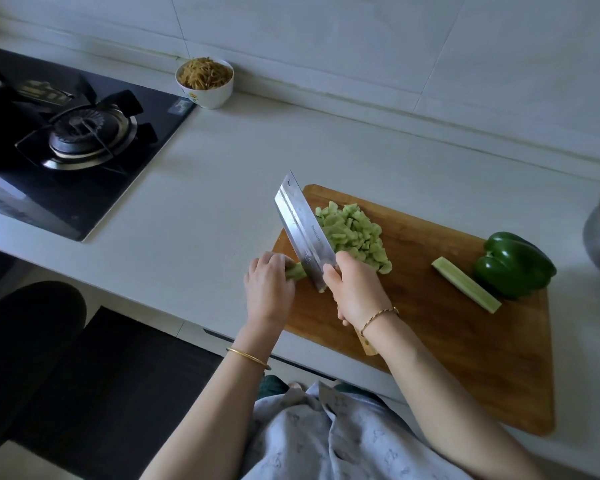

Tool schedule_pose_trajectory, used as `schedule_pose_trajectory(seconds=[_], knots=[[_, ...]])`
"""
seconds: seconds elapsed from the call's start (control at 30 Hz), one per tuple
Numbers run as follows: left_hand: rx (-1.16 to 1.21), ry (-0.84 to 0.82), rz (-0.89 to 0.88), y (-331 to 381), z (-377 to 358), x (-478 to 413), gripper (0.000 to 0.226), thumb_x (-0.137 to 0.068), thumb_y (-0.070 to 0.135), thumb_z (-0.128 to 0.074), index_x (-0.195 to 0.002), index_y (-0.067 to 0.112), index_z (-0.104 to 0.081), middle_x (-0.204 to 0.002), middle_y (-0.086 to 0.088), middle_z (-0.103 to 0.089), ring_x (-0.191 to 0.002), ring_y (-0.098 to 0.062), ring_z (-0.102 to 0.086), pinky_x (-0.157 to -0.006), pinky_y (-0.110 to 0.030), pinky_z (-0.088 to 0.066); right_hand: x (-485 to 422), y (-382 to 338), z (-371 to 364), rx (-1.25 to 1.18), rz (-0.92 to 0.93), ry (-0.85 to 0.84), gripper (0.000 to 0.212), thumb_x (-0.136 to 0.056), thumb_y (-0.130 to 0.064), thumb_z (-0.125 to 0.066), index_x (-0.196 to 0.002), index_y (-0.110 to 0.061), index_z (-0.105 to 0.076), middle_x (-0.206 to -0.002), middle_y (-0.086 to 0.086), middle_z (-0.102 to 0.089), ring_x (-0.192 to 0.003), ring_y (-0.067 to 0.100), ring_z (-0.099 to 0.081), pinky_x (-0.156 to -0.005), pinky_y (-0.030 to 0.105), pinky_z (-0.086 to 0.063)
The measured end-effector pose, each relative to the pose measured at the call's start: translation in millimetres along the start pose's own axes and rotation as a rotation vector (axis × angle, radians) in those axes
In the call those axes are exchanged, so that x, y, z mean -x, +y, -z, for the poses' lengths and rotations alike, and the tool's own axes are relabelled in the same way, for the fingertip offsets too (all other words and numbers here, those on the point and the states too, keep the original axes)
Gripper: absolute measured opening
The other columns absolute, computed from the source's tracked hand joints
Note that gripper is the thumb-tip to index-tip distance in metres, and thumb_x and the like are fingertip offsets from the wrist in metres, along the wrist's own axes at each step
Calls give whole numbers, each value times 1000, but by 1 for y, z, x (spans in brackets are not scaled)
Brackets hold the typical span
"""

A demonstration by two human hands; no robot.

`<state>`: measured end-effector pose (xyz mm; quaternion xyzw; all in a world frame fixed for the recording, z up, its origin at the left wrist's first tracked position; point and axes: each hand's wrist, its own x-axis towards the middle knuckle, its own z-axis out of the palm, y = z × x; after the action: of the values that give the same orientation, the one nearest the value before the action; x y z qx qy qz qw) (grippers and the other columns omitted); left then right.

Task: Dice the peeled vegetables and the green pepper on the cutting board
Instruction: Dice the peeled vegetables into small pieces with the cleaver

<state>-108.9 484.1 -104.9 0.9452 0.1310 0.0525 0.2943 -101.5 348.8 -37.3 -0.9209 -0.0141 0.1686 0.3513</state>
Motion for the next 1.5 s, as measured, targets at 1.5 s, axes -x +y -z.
schedule_pose_trajectory(seconds=[1.5], knots=[[86, -18, -46, 1, -8, -2, 17, -84, 1, -60, -99, 9, -62, -110, -5, -59, -104, -19, -45, -81, -20, -34, -8, 2, 4, -4, -31, 33, 29, -102, -29, -39, -90, -4, -48, -71, 9, -55, -44, 20, -53, -43, 32, -51]])
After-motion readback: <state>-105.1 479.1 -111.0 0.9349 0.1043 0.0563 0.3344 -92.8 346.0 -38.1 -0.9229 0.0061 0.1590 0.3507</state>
